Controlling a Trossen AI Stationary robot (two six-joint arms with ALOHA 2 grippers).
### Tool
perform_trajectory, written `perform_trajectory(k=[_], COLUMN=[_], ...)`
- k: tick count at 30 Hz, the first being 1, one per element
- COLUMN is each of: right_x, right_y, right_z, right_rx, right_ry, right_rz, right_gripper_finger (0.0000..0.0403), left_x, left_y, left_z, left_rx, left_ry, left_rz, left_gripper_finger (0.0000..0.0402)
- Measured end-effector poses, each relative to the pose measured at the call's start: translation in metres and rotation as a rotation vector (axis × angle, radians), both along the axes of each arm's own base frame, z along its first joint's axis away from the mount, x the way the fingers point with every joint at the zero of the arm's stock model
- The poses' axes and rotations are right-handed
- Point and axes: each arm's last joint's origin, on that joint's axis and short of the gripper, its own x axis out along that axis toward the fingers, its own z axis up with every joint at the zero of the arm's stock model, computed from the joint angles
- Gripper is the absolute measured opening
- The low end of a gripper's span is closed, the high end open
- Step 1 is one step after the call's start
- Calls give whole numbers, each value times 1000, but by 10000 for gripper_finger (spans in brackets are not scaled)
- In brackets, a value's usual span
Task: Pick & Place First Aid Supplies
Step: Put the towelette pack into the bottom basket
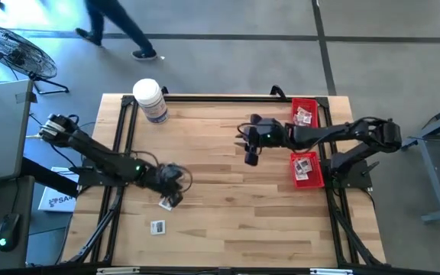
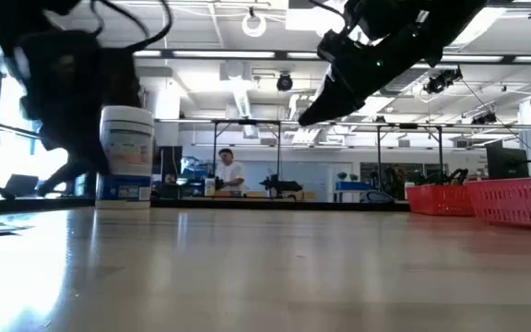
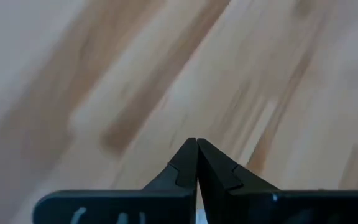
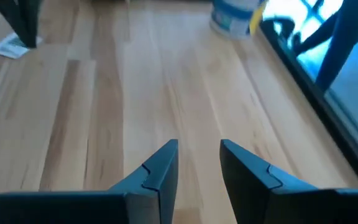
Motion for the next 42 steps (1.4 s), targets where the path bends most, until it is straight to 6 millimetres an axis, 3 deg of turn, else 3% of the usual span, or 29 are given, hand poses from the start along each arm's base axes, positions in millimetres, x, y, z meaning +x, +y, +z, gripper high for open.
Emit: perform_trajectory(k=[11, 16, 20, 26, 30, 37, 42], right_x=[-2, -2, -2, 0, 3, 6, 7], right_y=[1, 1, 1, 12, 27, 53, 65], right_z=[-7, -7, -7, -6, -4, -1, -1], right_rx=[-41, -46, -45, -47, -88, -124, -123], right_ry=[-41, -41, -42, -51, -62, -93, -100], right_rz=[7, -2, -1, 68, 148, 270, 312], right_gripper_finger=[112, 112, 112, 112, 112, 112, 112], left_x=[-36, -47, -43, -25, -3, 38, 54], left_y=[-46, -56, -60, -59, -51, -17, 7], left_z=[-8, -17, -27, -43, -44, -52, -54], left_rx=[-171, -169, -122, -70, -1, 168, 216], left_ry=[116, 186, 198, 175, 53, -76, -110], left_rz=[104, 140, 120, 97, 48, -33, -20], left_gripper_finger=[89, 96, 96, 96, 96, 96, 96])
